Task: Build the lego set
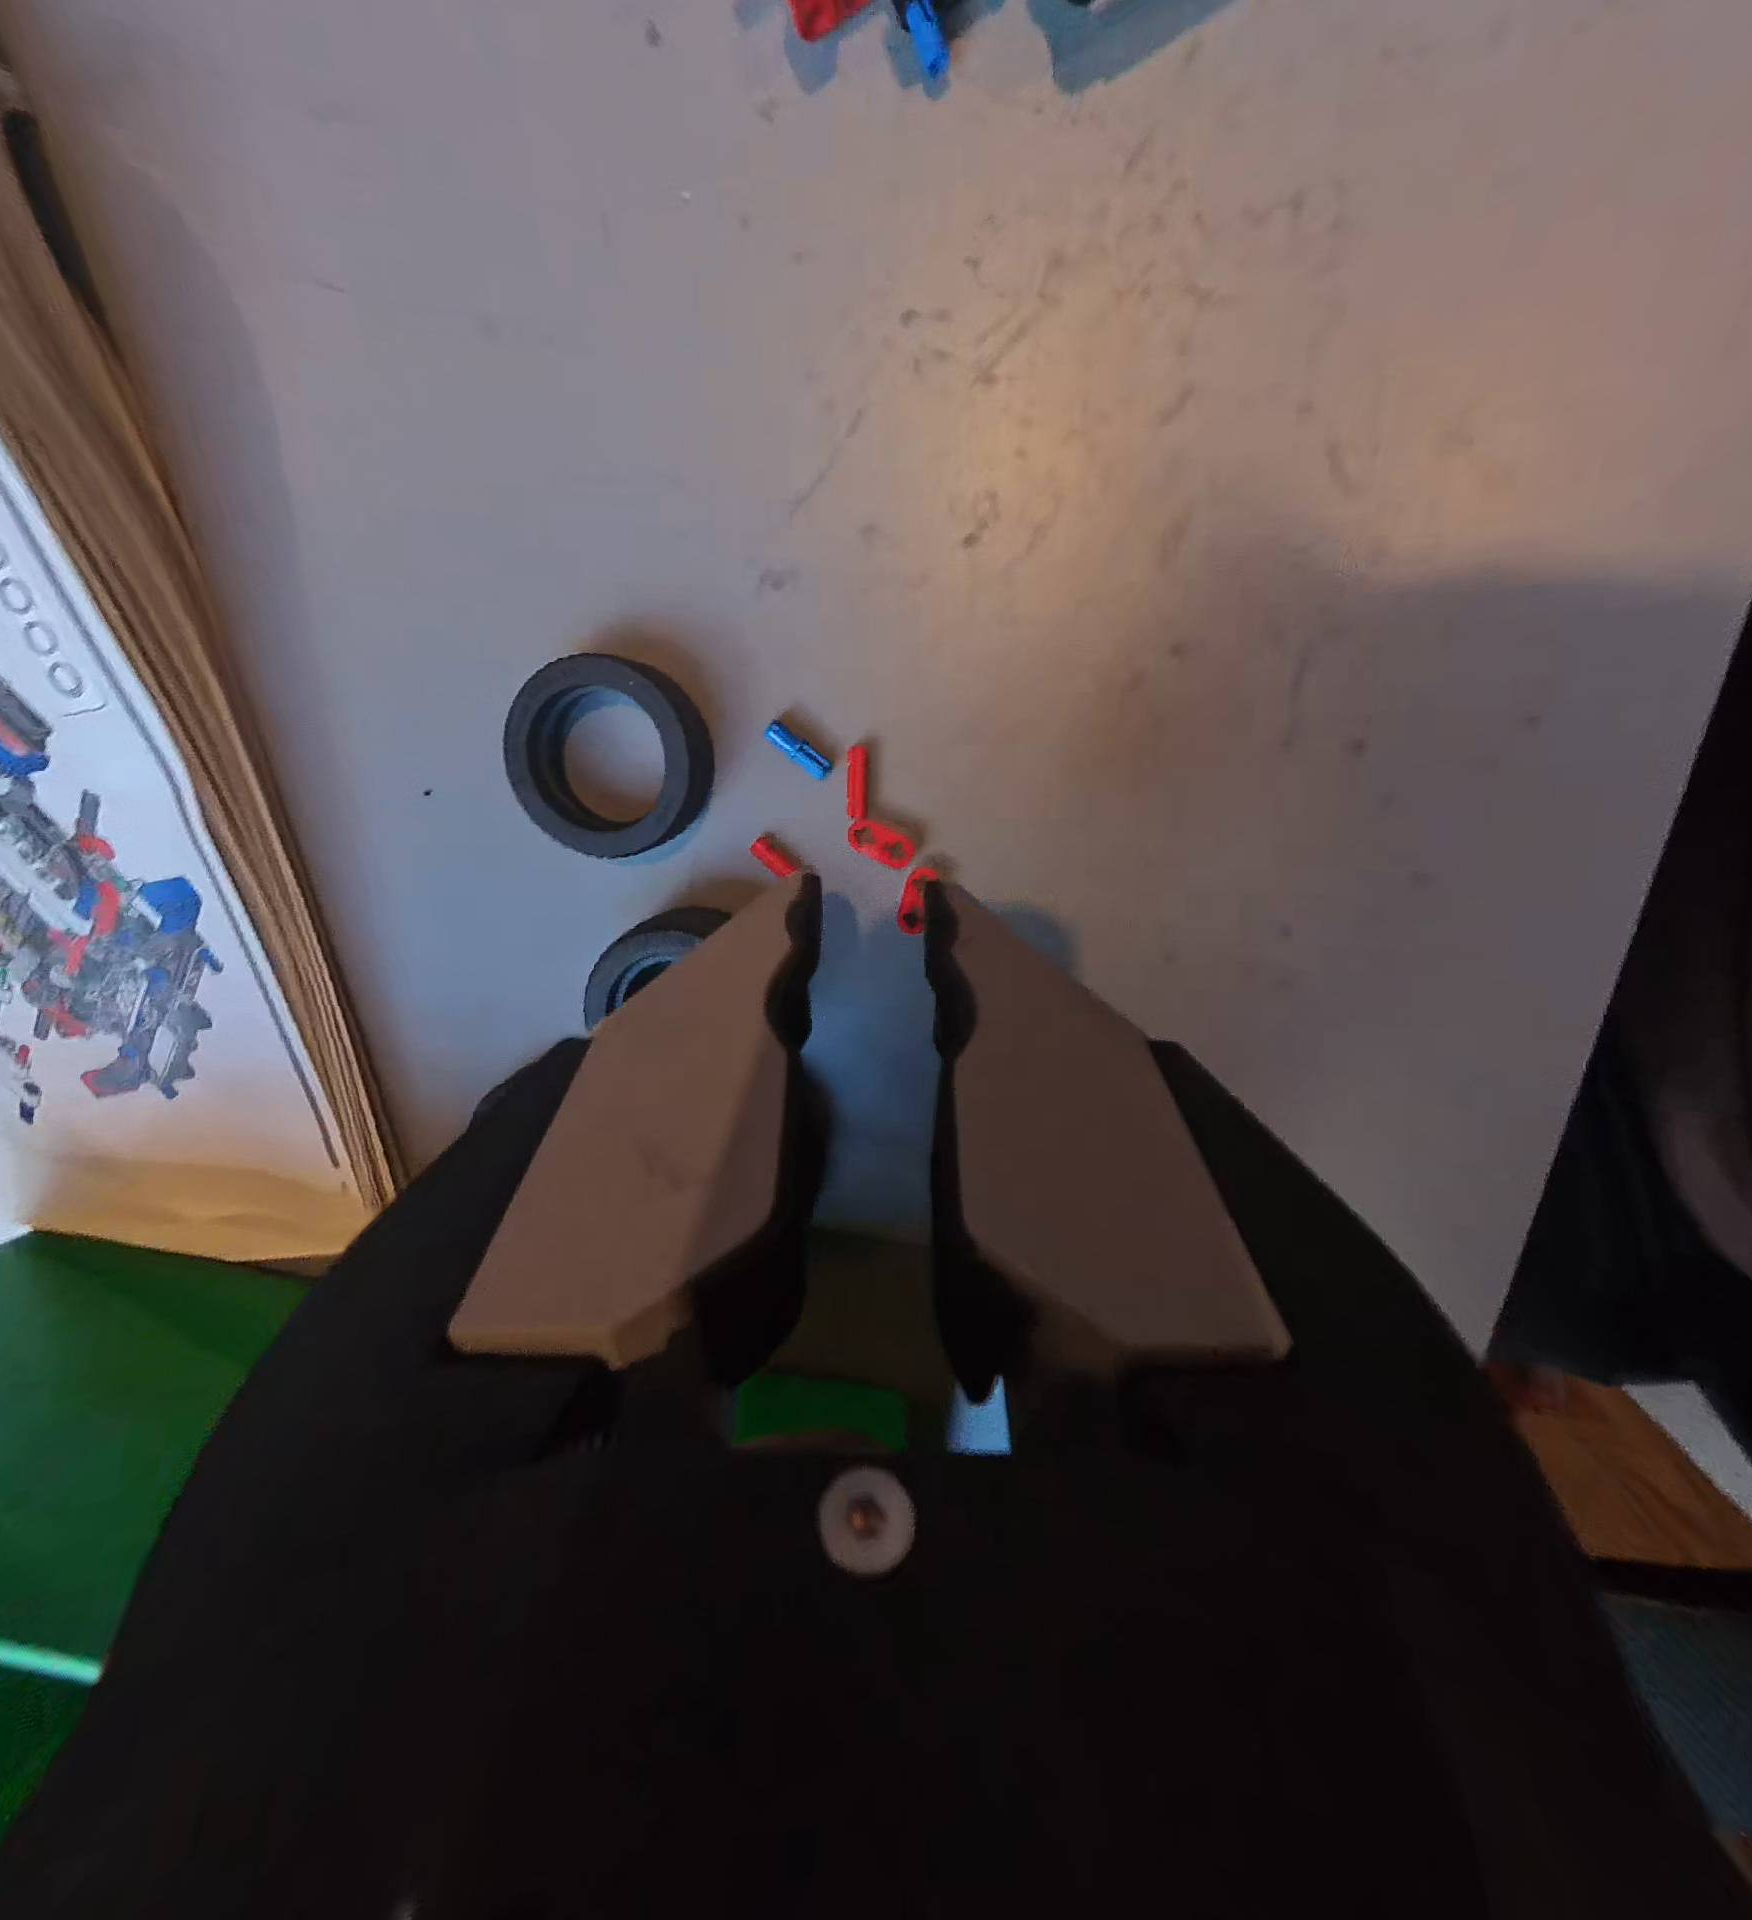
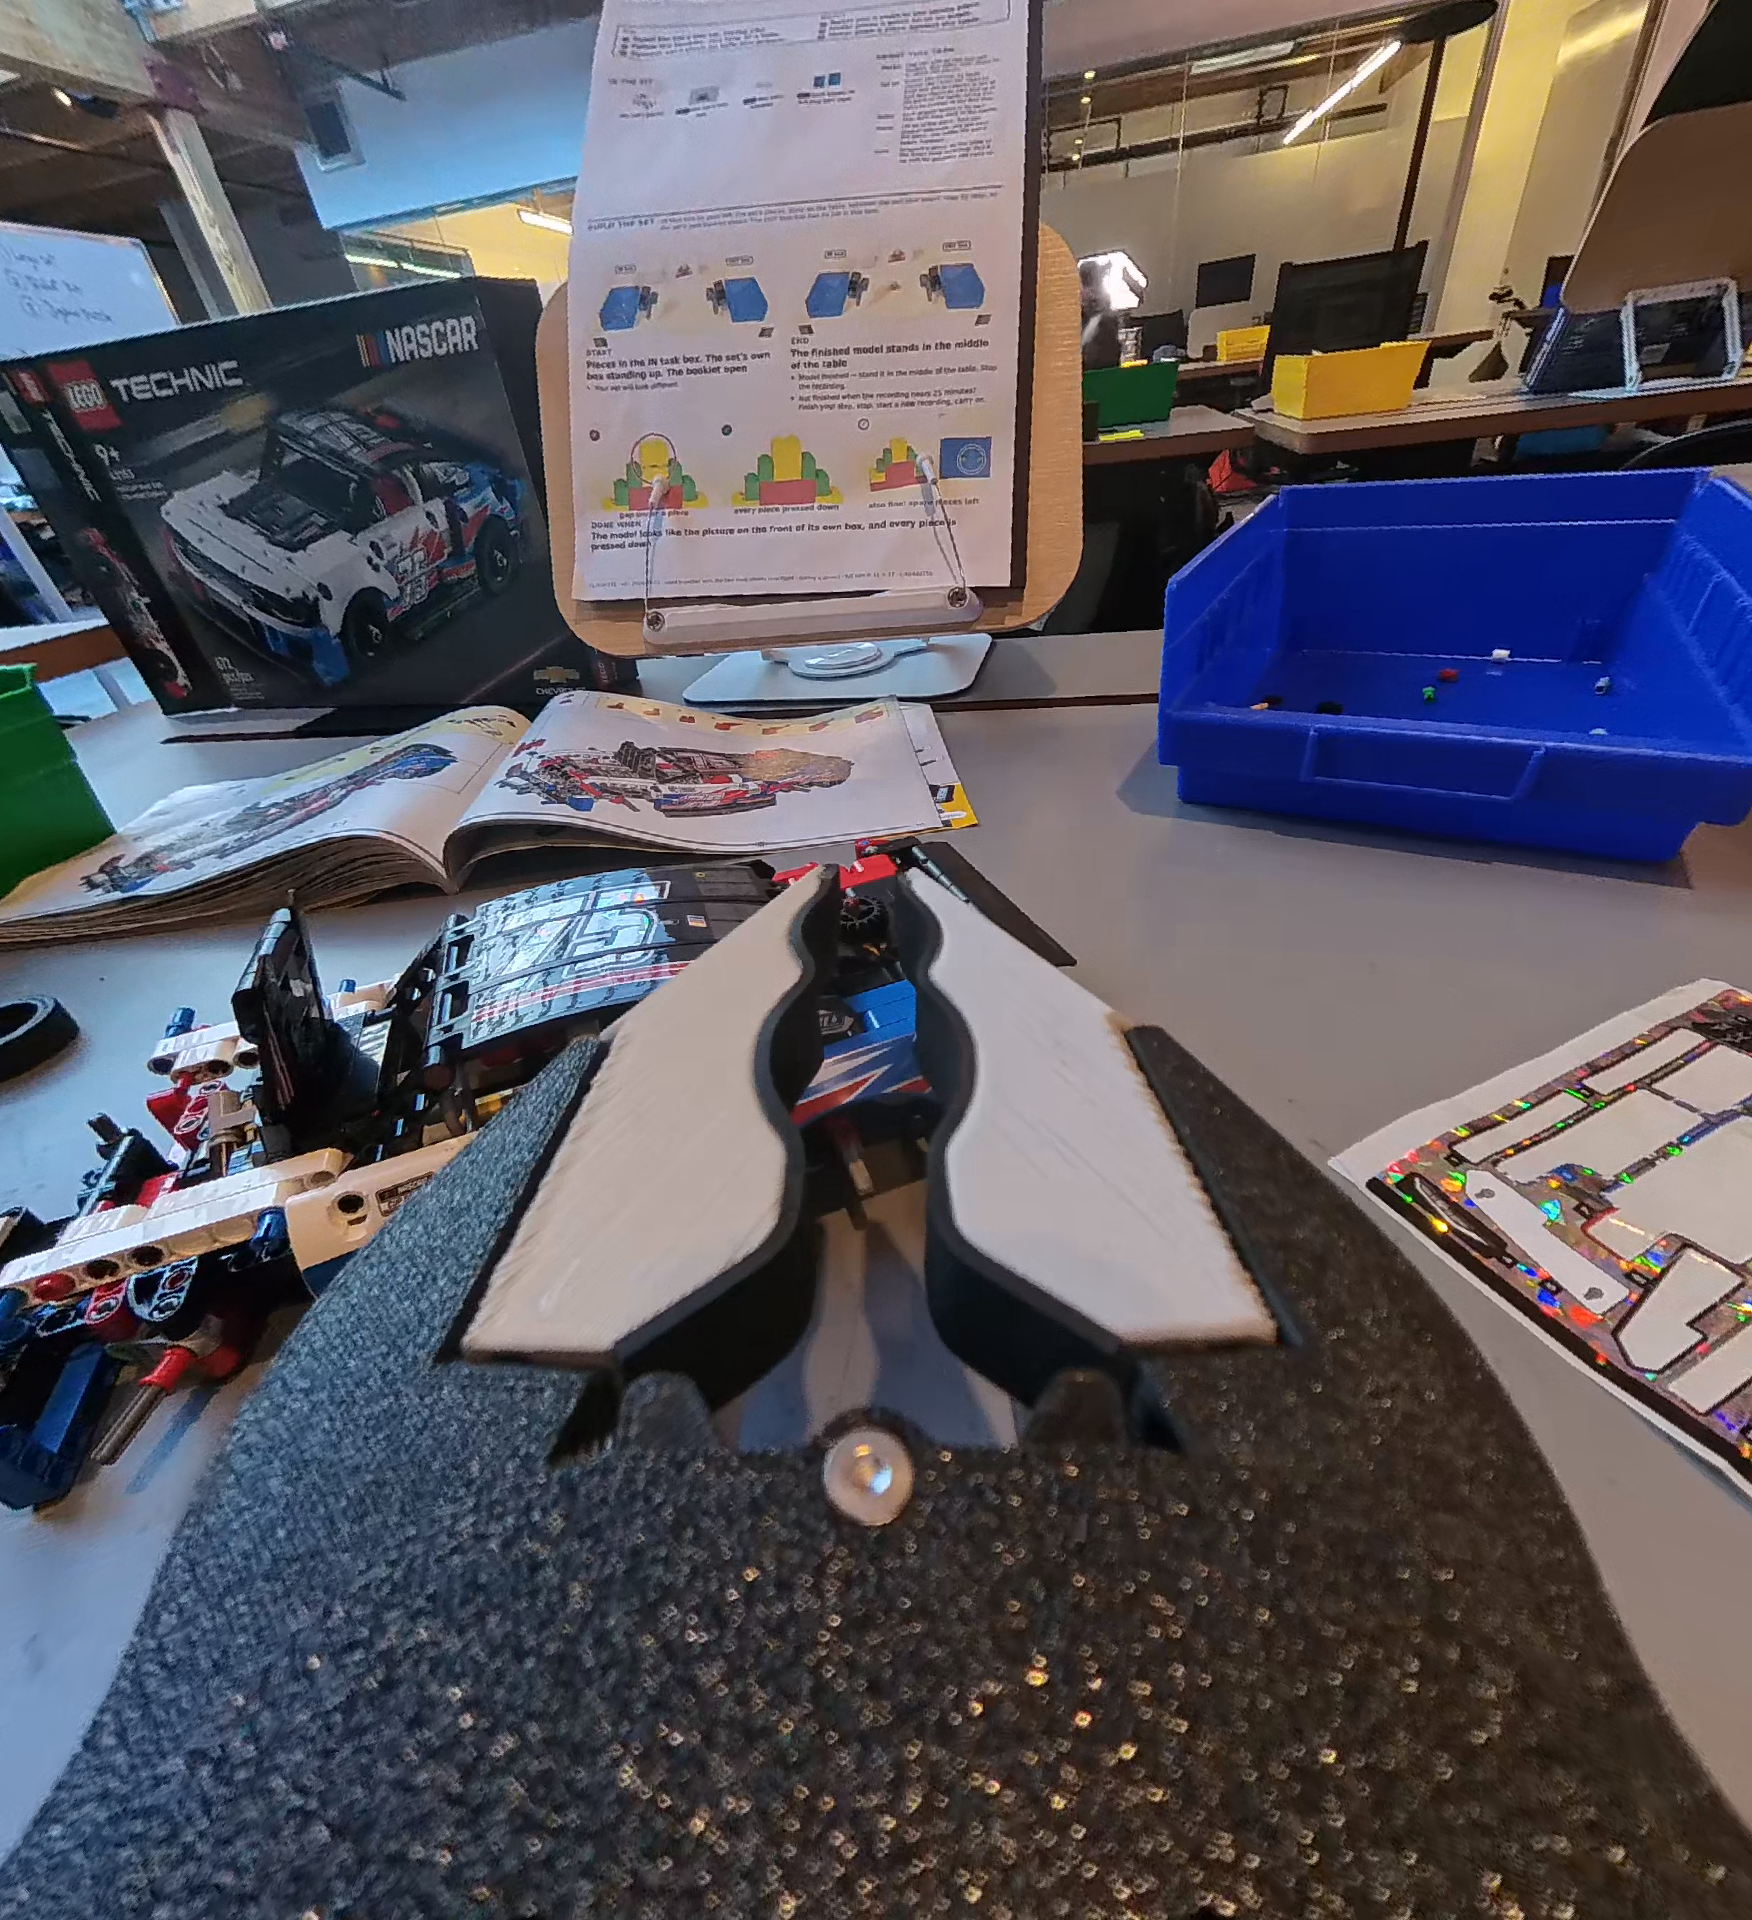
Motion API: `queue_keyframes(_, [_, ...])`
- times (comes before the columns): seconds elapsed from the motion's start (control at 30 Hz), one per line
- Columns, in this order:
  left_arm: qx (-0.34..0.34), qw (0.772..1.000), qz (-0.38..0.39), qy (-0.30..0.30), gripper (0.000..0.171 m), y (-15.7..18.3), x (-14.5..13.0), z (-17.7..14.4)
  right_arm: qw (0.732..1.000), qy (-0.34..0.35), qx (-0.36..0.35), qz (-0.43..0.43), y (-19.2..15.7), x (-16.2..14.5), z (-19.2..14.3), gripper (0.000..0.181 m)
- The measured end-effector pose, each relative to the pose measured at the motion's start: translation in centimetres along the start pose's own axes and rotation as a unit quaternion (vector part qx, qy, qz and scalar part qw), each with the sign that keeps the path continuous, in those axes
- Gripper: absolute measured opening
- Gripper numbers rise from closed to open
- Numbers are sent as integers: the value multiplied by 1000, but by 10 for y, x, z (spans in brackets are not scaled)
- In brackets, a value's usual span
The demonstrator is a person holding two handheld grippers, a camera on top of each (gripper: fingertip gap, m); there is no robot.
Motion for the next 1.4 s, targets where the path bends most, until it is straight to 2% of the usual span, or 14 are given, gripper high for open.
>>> queue_keyframes(0.13, [73, 996, -45, 38, 17, 11, 8, -18, 1000, 0, 0, 0, 0, 0, 0, 9])
queue_keyframes(0.23, [129, 973, -103, 160, 17, 33, 23, -27, 1000, -1, -1, 3, 0, 0, 0, 10])
queue_keyframes(0.3, [158, 950, -131, 234, 18, 50, 25, -20, 1000, -3, -2, 3, 1, 0, 0, 10])
queue_keyframes(0.43, [225, 926, -113, 282, 17, 71, 12, 4, 1000, -5, -1, 6, 1, 0, 1, 10])
queue_keyframes(0.53, [254, 915, -93, 300, 9, 79, 5, 16, 1000, -5, 1, 11, 2, 0, 3, 10])
queue_keyframes(0.87, [277, 905, -49, 319, 9, 84, 3, 19, 1000, -16, -18, 1, 1, -1, 7, 10])
queue_keyframes(1.07, [241, 906, -88, 338, 10, 75, -2, 18, 1000, -18, -21, -4, 0, -2, 8, 10])
queue_keyframes(1.4, [225, 887, -128, 382, 11, 69, -12, 12, 1000, -21, -20, -11, -1, -2, 9, 10])
Point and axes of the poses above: each gripper's, where its closed fingertips meet, z out along the fingers, x out of its top, y = z × x across the jaws, the point moved 10 cm from there along -z, back along the fingers, and after that the axes turned 14 degrees about z, right-handed, at the moved point
